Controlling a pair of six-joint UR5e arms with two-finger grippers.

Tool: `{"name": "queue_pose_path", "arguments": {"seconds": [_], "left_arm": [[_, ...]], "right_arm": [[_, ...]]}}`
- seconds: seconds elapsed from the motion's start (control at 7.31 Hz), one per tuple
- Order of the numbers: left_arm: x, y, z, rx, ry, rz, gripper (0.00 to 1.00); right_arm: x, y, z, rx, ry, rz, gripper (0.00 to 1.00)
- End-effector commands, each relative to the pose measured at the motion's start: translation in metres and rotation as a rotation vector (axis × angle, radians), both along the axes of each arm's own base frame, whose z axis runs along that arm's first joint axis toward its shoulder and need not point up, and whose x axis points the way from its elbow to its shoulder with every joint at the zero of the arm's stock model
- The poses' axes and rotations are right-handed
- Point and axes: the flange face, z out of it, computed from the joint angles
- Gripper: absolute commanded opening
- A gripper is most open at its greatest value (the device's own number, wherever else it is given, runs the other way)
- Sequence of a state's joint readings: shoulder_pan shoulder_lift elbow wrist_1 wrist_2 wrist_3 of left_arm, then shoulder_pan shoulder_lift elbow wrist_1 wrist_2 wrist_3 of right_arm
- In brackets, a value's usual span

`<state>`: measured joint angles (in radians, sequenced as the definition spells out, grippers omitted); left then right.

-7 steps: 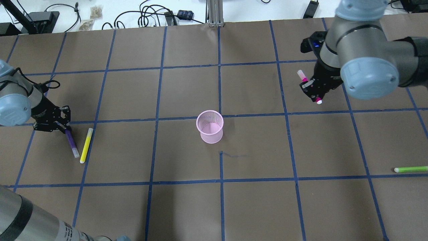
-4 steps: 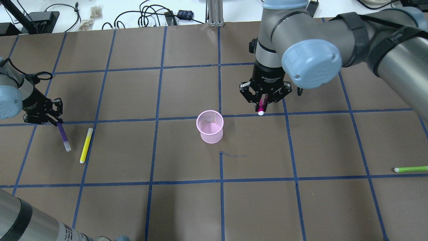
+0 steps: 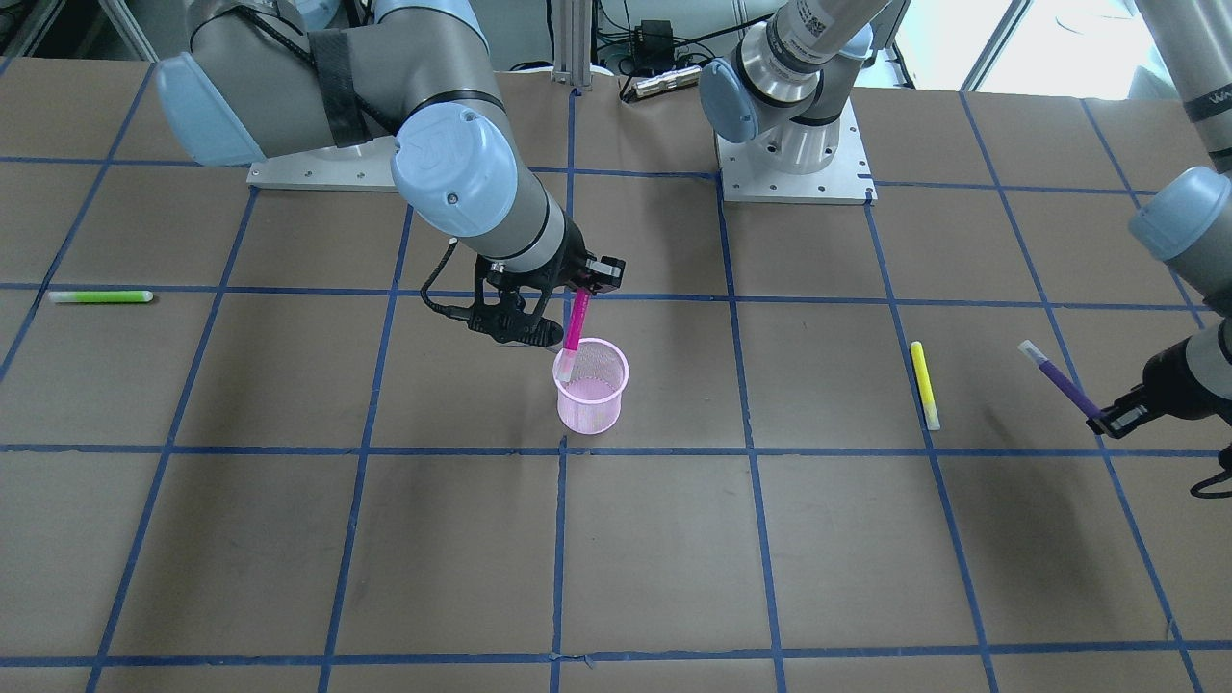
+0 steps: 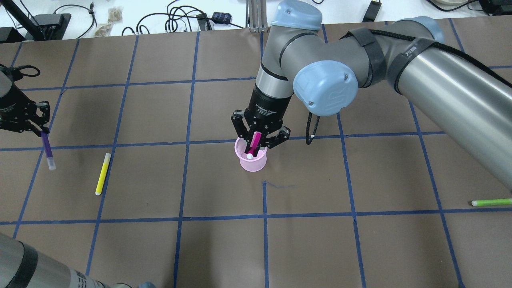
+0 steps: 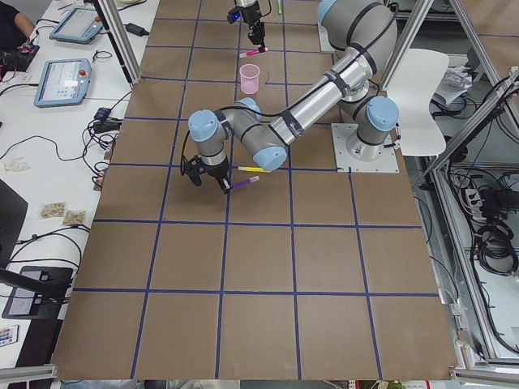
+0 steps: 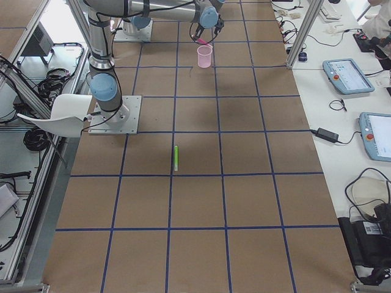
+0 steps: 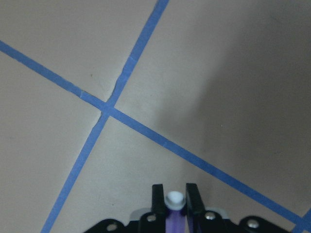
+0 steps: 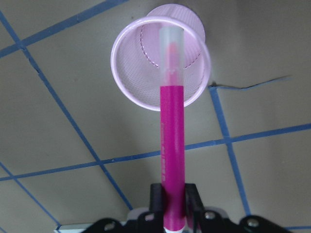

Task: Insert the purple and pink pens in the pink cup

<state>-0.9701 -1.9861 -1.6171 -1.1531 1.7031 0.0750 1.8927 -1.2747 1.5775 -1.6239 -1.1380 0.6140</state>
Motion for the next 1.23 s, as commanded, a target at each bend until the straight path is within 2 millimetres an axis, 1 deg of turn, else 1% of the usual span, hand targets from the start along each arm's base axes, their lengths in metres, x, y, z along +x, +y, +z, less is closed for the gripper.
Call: {"name": "queue_pose_path", "arguments": {"seconds": [0.0,0.27,0.41,0.55,0.68,0.82,0.96,1.09], "left_arm": [[-0.001,0.000,0.005,-0.004,-0.004,-0.004,0.00],[-0.004,-0.002,0.014,-0.020,-0.013,-0.028,0.00],[-0.013,-0.006,0.028,-0.041,-0.026,-0.045,0.00],[-0.035,-0.016,0.052,-0.077,-0.049,-0.083,0.00],[-0.060,-0.022,0.076,-0.114,-0.072,-0.122,0.00],[-0.085,-0.028,0.091,-0.145,-0.089,-0.161,0.00],[-0.106,-0.029,0.104,-0.169,-0.099,-0.186,0.00],[-0.124,-0.033,0.113,-0.197,-0.111,-0.208,0.00]], "right_arm": [[0.011,-0.003,-0.021,0.104,-0.022,-0.103,0.00],[0.011,-0.007,-0.036,0.131,-0.013,-0.108,0.00],[0.007,-0.012,-0.038,0.135,-0.013,-0.119,0.01],[0.007,-0.011,-0.042,0.131,-0.015,-0.117,0.12],[0.006,-0.015,-0.046,0.139,-0.011,-0.119,0.22],[0.003,-0.018,-0.044,0.134,-0.013,-0.126,0.49],[0.004,-0.019,-0.044,0.127,-0.016,-0.125,0.71],[0.000,-0.023,-0.042,0.093,-0.012,-0.105,0.99]]}}
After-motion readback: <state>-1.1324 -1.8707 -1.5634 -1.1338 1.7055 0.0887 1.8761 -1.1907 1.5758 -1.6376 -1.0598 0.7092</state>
